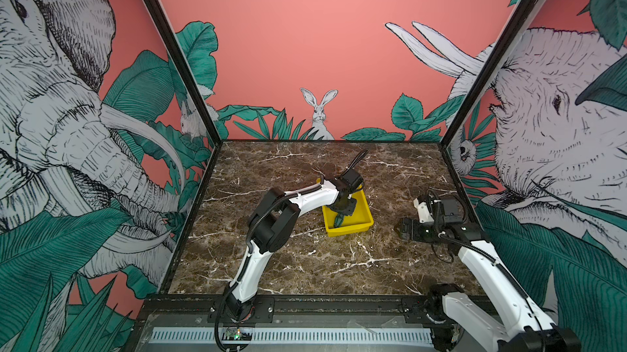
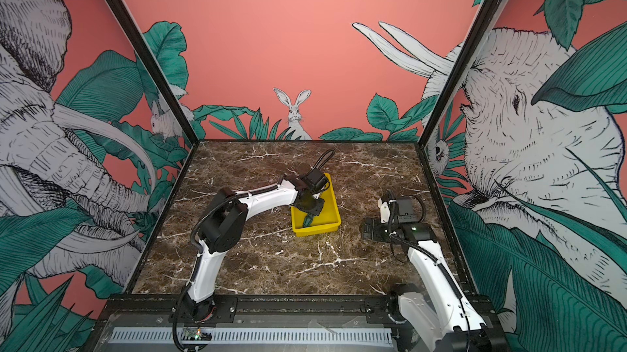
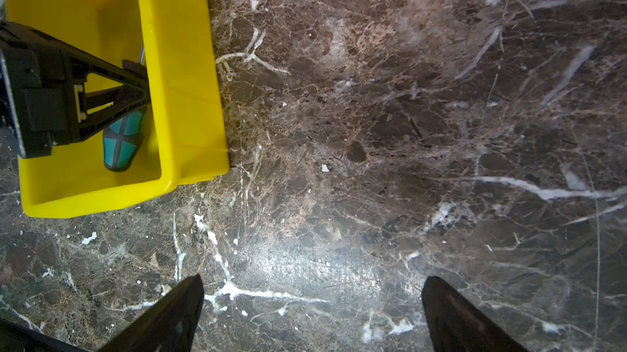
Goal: Put the screwdriver in the bin
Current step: Place the screwdriver into the bin.
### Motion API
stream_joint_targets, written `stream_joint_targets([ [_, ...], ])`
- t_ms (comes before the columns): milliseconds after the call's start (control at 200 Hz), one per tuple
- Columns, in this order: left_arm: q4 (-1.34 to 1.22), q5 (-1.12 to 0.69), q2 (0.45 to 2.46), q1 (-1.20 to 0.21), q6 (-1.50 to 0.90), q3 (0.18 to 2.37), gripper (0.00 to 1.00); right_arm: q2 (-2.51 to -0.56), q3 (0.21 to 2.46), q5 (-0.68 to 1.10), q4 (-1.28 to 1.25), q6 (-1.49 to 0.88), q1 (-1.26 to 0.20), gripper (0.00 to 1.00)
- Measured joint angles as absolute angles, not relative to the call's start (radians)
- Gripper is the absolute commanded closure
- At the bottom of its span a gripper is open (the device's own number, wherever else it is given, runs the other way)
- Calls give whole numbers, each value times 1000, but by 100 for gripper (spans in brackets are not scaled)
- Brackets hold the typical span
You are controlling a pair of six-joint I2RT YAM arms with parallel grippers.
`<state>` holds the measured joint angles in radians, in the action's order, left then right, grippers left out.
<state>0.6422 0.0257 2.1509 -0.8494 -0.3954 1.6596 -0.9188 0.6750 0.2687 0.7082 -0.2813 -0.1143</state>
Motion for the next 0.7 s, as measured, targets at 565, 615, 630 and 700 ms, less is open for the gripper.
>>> stream_joint_targets([
  [565,613,-28,2065,-834,-374,1645,20,-937,675,257,719,-286,-114,0],
  [615,599,-43,2018,-828,-373,1628,16,-937,675,250,723,-287,-114,0],
  [630,595,-46,2004,-826,-375,1623,15,-937,675,248,725,-287,-114,0],
  [700,577,-60,1925,-816,-371,1605,12,-937,675,242,731,-289,-114,0],
])
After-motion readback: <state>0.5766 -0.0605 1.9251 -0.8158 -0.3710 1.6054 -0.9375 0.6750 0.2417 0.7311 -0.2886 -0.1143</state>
